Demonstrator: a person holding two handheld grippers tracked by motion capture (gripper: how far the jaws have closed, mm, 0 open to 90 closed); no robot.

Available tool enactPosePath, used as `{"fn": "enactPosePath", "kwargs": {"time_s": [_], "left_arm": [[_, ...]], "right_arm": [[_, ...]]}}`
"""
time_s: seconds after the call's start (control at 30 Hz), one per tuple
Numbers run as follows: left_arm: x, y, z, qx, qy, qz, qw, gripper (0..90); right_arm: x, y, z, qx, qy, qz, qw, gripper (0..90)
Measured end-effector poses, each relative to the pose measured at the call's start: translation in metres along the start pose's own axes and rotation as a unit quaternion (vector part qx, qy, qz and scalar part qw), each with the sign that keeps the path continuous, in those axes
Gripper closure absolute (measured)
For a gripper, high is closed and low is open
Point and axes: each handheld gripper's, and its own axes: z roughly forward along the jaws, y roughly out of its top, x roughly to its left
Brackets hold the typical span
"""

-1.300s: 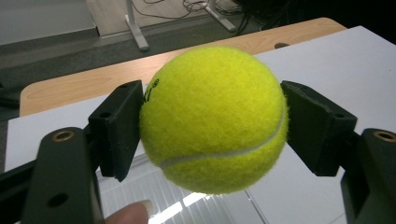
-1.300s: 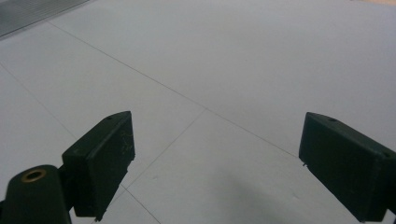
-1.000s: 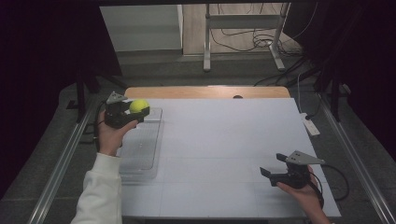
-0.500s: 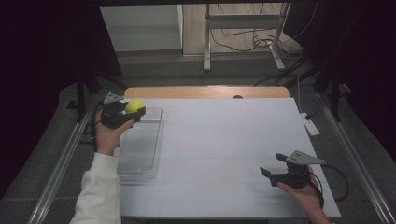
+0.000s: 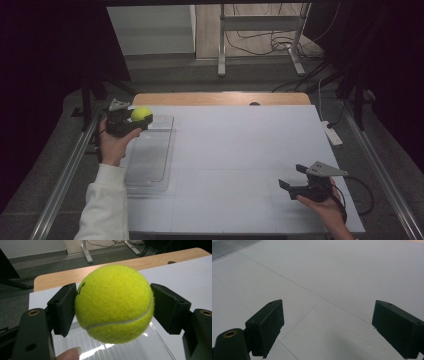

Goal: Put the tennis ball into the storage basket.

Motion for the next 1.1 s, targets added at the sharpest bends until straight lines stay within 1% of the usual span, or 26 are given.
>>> {"fn": "enactPosePath", "kwargs": {"time_s": [0.1, 0.23, 0.5, 1.1], "left_arm": [[0.001, -0.001, 0.001, 0.0, 0.008, 0.001, 1.0, 26.2], [0.002, -0.001, 0.001, 0.001, 0.008, 0.001, 1.0, 26.2], [0.008, -0.004, 0.007, 0.015, 0.011, -0.005, 0.9998, 26.2], [0.011, -0.009, 0.018, 0.04, 0.013, -0.007, 0.9991, 26.2]], "right_arm": [[0.0, 0.0, 0.0, 0.0, 0.0, 0.0, 1.0, 11.0], [0.0, 0.0, 0.0, 0.0, 0.0, 0.0, 1.0, 11.0], [0.0, 0.0, 0.0, 0.001, 0.0, 0.0, 1.0, 11.0], [-0.001, 0.0, 0.0, 0.0, -0.002, 0.0, 1.0, 11.1]]}}
